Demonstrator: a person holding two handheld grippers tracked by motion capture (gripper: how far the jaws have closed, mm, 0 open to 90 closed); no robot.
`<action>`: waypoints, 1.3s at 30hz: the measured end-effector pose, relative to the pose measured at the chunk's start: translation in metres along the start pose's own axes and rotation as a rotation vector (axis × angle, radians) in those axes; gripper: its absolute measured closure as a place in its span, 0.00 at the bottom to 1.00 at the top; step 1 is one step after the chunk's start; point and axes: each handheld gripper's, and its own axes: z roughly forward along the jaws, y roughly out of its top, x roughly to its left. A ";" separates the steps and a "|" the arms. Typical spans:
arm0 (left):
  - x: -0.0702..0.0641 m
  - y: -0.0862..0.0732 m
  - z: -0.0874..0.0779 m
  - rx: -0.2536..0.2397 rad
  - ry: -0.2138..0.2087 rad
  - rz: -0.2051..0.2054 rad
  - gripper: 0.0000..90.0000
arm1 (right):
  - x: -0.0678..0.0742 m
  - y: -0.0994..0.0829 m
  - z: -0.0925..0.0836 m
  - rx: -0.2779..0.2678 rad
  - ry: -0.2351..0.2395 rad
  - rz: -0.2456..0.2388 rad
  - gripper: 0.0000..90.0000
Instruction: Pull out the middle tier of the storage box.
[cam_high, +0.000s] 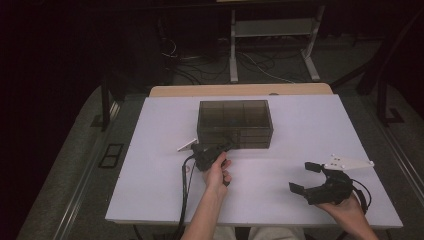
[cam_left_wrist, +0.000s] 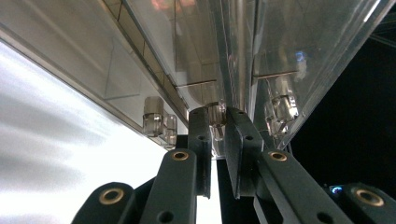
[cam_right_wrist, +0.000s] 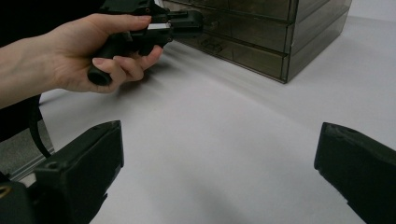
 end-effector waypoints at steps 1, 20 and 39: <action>-0.002 0.000 0.000 0.001 0.007 -0.015 0.89 | 0.000 0.000 0.000 0.002 0.001 0.000 0.01; -0.004 -0.005 -0.005 -0.003 0.020 -0.032 0.90 | 0.000 0.000 0.001 0.007 0.003 -0.001 0.01; -0.004 -0.016 -0.011 -0.030 0.019 -0.031 0.90 | 0.000 0.000 0.002 0.006 0.001 -0.005 0.01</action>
